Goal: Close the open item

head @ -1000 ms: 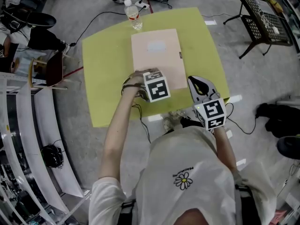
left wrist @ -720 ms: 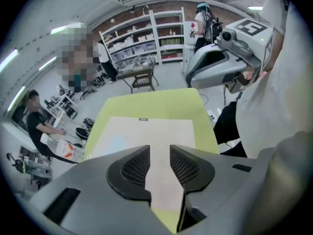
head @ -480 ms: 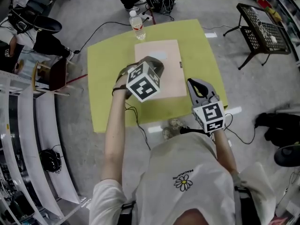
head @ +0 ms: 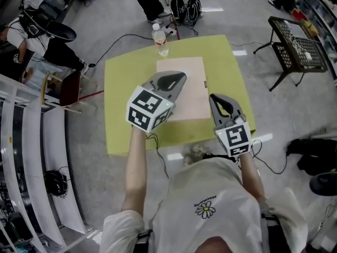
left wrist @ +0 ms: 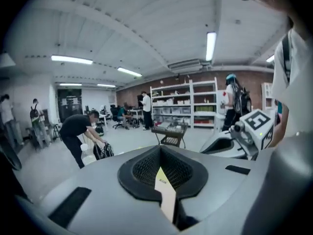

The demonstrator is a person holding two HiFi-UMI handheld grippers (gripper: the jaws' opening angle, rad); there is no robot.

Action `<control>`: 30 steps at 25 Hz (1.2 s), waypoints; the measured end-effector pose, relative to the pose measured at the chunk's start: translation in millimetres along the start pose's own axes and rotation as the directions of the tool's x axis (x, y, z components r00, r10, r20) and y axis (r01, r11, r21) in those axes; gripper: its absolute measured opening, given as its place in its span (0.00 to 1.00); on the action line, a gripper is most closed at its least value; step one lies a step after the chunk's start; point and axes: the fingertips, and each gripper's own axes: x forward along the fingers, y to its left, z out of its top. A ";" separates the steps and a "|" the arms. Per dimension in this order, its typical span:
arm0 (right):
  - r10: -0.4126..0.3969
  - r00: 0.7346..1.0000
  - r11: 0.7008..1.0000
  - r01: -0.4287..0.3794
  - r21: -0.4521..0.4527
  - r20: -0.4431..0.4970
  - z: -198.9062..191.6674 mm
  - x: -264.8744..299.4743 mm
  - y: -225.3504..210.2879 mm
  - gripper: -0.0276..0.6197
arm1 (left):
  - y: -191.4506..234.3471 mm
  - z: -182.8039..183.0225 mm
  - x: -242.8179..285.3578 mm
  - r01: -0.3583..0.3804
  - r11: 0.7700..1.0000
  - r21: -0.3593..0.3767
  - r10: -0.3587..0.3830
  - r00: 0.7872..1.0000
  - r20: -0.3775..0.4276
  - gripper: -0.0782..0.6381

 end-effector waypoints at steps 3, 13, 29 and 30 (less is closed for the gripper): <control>0.002 1.000 1.000 -0.002 -0.006 0.022 7.8 -2.1 -0.2 0.06 | 5.0 16.6 -20.1 -0.041 0.993 -0.115 0.054 0.992 0.110 0.13; -0.039 0.997 0.997 0.034 0.073 0.071 21.4 -5.5 -5.1 0.06 | 20.5 -18.4 -96.7 -0.377 0.807 -0.454 0.519 0.820 0.241 0.13; -0.050 0.998 0.994 0.045 0.099 0.049 15.9 -0.6 -8.2 0.06 | 9.7 -69.1 -114.9 -0.659 0.637 -0.400 0.752 0.644 0.139 0.13; -0.051 0.997 0.994 0.046 0.099 0.050 15.9 -1.2 -8.5 0.06 | 9.9 -70.1 -114.1 -0.659 0.636 -0.402 0.753 0.645 0.134 0.13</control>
